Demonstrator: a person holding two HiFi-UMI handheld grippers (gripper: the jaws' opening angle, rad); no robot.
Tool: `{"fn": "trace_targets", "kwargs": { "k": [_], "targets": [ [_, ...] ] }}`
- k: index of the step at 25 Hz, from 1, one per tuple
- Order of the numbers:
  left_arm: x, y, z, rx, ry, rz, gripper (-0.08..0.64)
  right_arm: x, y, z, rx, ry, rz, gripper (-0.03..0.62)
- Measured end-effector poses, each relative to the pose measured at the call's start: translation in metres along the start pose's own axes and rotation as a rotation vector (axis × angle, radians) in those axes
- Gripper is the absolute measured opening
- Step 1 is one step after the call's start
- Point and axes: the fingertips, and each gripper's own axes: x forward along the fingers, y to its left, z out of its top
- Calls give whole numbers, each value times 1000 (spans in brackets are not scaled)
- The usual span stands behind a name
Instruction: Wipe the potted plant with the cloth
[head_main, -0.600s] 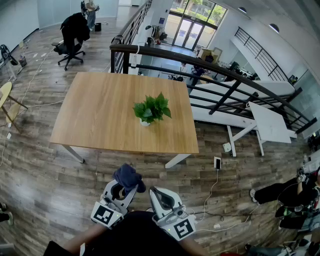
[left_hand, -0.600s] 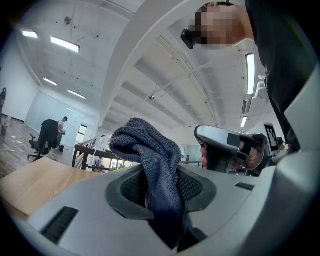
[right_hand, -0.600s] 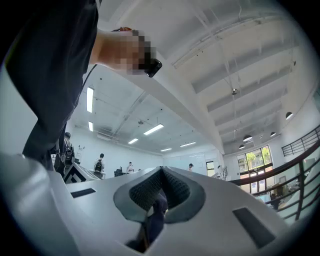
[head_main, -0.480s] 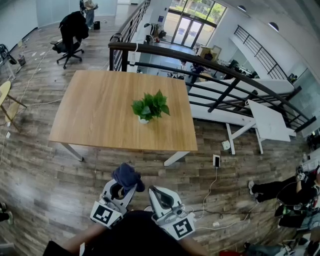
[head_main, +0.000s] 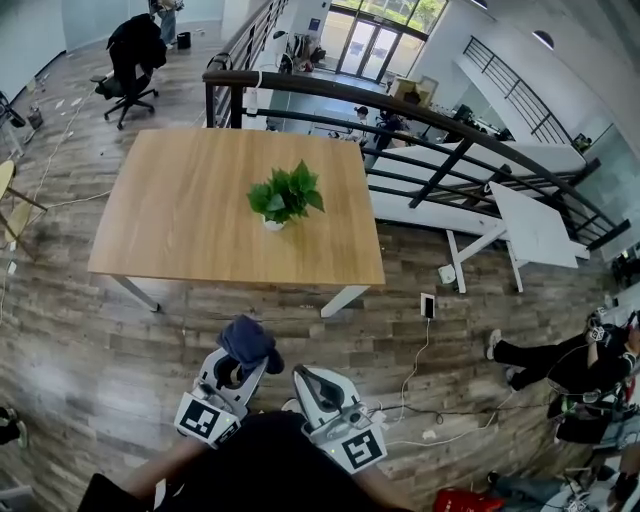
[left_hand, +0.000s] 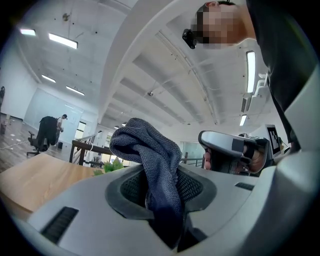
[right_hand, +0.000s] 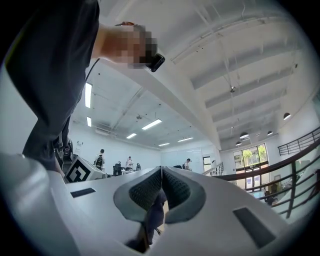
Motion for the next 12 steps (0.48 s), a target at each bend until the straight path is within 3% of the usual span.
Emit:
{"fn": "trace_targets", "kwargs": {
  "k": [6,12],
  "targets": [
    [6,-11,-16,-25,43,13,147,-23,-6,2,77,-64,-4,18],
    [28,-36,-18,-29,58,12,147,-47,-31,6,69,-58,-41,18]
  ]
}}
